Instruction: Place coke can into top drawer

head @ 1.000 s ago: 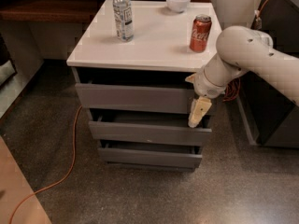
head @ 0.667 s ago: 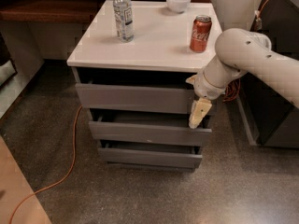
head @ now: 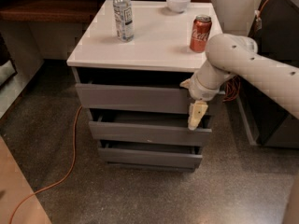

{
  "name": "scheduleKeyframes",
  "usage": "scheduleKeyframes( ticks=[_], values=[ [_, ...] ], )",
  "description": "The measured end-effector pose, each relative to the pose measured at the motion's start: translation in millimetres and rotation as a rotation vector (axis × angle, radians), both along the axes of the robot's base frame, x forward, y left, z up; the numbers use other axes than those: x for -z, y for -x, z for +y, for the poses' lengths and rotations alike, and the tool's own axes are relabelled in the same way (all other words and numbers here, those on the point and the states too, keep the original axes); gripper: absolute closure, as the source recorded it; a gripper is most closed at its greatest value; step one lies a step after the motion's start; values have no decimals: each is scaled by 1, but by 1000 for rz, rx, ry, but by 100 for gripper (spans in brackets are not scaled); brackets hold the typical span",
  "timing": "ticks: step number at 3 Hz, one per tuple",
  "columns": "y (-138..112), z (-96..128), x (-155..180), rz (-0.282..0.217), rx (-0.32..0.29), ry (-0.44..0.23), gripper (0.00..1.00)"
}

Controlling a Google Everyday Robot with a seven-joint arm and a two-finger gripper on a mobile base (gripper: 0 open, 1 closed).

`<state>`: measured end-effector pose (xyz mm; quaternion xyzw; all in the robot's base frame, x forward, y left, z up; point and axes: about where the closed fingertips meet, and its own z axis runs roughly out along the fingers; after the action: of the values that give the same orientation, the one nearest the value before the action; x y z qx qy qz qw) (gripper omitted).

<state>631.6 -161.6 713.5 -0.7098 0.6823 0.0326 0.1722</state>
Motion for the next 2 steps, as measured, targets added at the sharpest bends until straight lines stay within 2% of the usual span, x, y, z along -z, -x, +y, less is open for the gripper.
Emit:
scheduleKeyframes(
  ticks=[1, 2],
  values=[
    [-13, -2, 21, -3, -69, 38, 0],
    [-24, -3, 37, -32, -114, 48, 0]
  ],
)
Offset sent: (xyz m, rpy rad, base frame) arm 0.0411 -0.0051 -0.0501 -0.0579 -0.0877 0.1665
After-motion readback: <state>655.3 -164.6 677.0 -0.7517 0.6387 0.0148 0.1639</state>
